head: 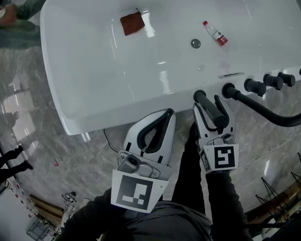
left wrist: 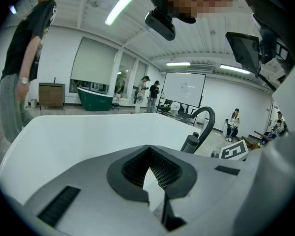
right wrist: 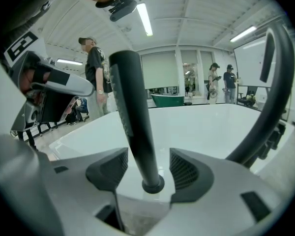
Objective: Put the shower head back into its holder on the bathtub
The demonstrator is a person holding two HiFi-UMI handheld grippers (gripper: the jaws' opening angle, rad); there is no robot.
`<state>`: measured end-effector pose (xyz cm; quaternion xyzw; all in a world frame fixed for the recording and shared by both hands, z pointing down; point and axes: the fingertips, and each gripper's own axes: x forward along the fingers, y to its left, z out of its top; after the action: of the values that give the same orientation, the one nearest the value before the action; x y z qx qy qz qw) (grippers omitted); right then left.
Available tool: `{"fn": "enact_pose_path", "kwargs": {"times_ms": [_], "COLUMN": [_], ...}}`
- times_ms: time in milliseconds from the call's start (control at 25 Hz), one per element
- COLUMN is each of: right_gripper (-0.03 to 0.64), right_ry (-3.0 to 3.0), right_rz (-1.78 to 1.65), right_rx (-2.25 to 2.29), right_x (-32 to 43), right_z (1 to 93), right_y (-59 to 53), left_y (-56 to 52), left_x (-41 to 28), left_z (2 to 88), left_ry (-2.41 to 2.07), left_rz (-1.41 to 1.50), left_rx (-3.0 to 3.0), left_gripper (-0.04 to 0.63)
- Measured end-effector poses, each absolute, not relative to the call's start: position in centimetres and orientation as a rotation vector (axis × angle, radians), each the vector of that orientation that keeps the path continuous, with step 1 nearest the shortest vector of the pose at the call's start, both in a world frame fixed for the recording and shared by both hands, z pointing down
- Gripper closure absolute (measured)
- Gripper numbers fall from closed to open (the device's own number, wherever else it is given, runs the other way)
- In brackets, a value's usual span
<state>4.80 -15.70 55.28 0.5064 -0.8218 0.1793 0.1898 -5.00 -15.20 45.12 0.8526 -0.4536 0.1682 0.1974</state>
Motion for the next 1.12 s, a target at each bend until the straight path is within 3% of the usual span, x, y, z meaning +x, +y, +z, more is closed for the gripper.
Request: {"fn": "enact_pose_path", "kwargs": {"times_ms": [1120], "right_gripper": [0.354], "right_ry": [-2.31], "right_rz": [0.492], "right_rx": [1.399], "right_x": [4.26], "right_z": [55.33], "right_y": [-15.91], "left_y": [-15.41], "left_x": [-5.23], "left_z": [45.22], "left_ry": [-1.272], "left_rz": [0.461], "left_rx": [2.38], "left_gripper": [0.592]}}
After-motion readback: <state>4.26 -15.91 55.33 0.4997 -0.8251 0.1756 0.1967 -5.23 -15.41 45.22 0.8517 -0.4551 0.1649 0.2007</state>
